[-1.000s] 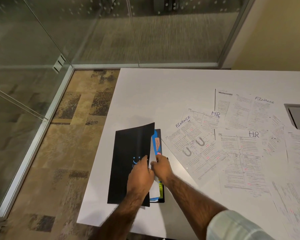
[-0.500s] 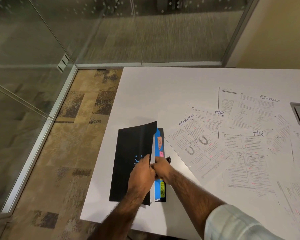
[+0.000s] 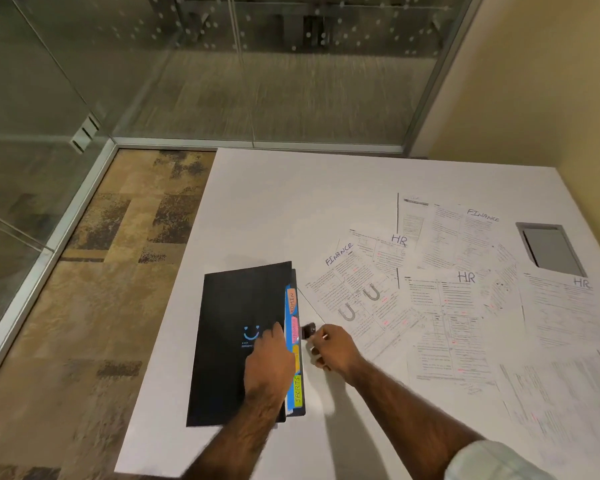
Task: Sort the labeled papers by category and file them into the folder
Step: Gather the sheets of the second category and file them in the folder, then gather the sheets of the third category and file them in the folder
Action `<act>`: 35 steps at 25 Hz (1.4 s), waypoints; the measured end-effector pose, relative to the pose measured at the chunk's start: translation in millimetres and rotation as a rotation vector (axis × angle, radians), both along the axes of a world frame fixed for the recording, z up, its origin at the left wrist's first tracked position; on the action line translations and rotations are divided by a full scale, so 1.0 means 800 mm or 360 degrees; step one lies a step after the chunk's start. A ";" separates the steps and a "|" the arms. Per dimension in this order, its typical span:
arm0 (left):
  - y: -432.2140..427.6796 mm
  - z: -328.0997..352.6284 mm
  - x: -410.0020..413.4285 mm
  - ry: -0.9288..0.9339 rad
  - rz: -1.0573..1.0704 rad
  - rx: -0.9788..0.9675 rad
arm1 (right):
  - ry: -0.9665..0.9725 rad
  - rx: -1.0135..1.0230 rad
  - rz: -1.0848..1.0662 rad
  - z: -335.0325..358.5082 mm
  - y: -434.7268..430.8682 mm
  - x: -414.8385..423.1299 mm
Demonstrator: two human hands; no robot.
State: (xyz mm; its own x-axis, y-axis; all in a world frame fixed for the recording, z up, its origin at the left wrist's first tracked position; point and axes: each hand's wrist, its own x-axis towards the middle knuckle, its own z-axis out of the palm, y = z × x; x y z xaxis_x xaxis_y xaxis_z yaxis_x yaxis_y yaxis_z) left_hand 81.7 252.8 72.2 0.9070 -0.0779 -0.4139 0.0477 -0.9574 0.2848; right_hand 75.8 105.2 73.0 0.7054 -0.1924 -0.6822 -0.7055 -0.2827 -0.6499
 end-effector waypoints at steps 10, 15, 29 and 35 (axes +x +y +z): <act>-0.074 -0.027 -0.026 -0.0388 -0.0627 0.0002 | 0.0146 -0.0311 -0.0483 0.007 -0.169 -0.128; -0.162 -0.014 -0.049 -0.0184 -0.0976 -0.0151 | 0.0113 -0.0315 -0.0660 0.004 -0.226 -0.170; -0.410 -0.024 -0.131 0.0070 -0.1678 0.0065 | -0.0091 -0.1036 -0.0873 -0.043 -0.443 -0.280; -0.488 -0.026 -0.164 0.0134 -0.2046 0.0188 | 0.0373 -0.1208 -0.0927 -0.049 -0.549 -0.343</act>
State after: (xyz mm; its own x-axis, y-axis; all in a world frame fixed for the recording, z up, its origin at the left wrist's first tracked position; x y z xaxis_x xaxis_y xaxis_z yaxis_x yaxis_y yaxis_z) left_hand -49.4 -137.8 51.5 0.1802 -0.8287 -0.5298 -0.9067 -0.3487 0.2370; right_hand -198.4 -333.9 33.9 0.2241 -0.9117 -0.3443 -0.9547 -0.1344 -0.2656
